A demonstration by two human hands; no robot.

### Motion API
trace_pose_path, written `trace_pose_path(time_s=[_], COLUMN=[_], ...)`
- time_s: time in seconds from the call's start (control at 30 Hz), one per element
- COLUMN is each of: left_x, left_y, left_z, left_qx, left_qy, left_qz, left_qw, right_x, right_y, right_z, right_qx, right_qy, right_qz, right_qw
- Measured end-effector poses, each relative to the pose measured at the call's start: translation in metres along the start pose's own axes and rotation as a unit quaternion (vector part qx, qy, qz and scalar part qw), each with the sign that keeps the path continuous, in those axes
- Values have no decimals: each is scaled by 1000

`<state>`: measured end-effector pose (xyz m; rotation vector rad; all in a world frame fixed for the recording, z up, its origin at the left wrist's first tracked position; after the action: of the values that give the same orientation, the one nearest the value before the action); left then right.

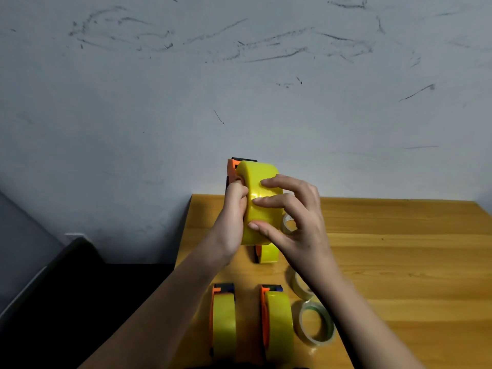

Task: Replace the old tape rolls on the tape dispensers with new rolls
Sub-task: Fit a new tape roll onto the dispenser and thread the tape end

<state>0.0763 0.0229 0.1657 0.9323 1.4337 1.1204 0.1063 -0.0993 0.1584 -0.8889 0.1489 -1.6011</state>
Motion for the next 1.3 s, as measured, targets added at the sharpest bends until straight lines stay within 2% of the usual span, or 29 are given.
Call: trace_pose_path(time_s=[0.13,0.33,0.5,0.97,1.3], left_x=[-1,2,0,-6,-4], left_y=[0,2,3,9,11], left_z=[-1,-3,-6,-3,-11], left_qx=[3,23,14,-16,31], left_qy=[-21,-15,-20,-24,-31], left_qz=[-4,1,-4,14,11], left_qw=[1000,1000,1000,999,999], right_x=[-2,-1,-2,1,2], right_y=[-1,-1,-1,-4,-4], right_z=[-2,-1,-3,-4,-2], right_qx=[-16,4,18,-13,22], right_qy=[-5,3,14,28,33], right_qz=[5,-16,-14,11,-10], right_qw=[1000,1000,1000,999,999])
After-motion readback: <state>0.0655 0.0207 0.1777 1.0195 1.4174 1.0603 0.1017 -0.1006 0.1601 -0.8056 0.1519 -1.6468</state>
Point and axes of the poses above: each hand's wrist, its own z-axis towards the middle knuckle, its own x-axis out of the back of the hand, y = z × x, the point moved 2 cm from there along z, towards the middle knuckle, and after that the axes turned 5 degrees about -x, right-handed, at the moved point
